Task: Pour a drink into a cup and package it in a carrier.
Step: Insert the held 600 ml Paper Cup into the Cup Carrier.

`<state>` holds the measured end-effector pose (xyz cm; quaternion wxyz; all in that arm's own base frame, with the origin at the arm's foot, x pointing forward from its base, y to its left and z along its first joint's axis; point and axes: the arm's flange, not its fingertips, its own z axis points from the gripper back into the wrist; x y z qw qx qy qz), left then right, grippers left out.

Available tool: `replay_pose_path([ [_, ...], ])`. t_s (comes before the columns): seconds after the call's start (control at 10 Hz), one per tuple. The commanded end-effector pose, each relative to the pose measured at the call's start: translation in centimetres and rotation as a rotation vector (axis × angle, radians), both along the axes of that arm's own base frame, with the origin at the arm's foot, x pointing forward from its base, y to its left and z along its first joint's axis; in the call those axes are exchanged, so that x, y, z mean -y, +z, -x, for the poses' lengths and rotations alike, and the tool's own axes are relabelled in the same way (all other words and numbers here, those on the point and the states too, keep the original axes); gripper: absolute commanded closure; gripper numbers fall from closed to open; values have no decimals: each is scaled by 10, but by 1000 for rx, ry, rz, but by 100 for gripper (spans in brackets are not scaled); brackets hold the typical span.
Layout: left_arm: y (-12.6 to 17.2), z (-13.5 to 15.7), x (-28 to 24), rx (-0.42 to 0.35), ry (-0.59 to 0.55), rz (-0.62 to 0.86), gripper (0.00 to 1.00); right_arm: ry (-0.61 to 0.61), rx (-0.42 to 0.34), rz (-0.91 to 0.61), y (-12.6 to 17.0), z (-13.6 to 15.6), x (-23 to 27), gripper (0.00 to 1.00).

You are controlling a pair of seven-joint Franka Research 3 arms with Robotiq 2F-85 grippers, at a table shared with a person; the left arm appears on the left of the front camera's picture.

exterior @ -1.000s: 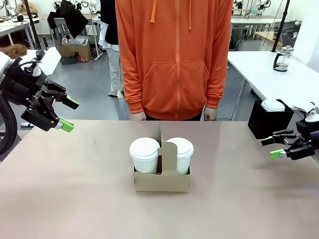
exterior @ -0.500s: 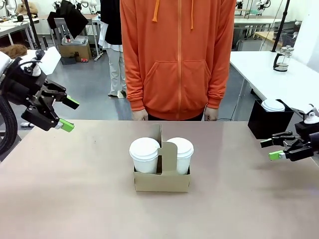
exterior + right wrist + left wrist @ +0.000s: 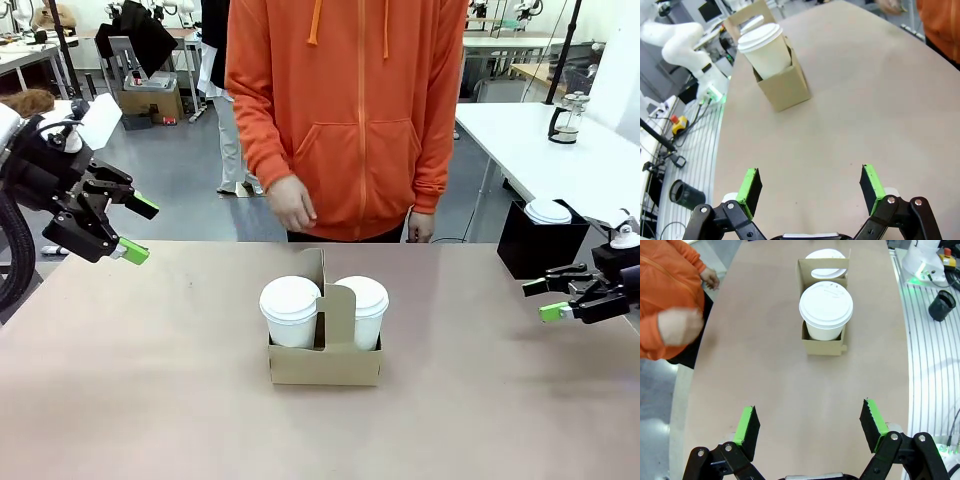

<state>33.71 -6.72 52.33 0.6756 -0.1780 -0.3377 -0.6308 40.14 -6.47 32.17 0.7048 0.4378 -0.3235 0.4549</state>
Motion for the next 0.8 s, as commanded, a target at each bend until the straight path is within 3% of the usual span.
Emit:
replay_pose_path([
  [0.0, 0, -1, 1, 4, -9, 17, 0, 5, 14, 4, 2, 1, 2, 0],
  [0.7, 0, -1, 1, 4, -9, 17, 0, 5, 14, 4, 2, 1, 2, 0],
])
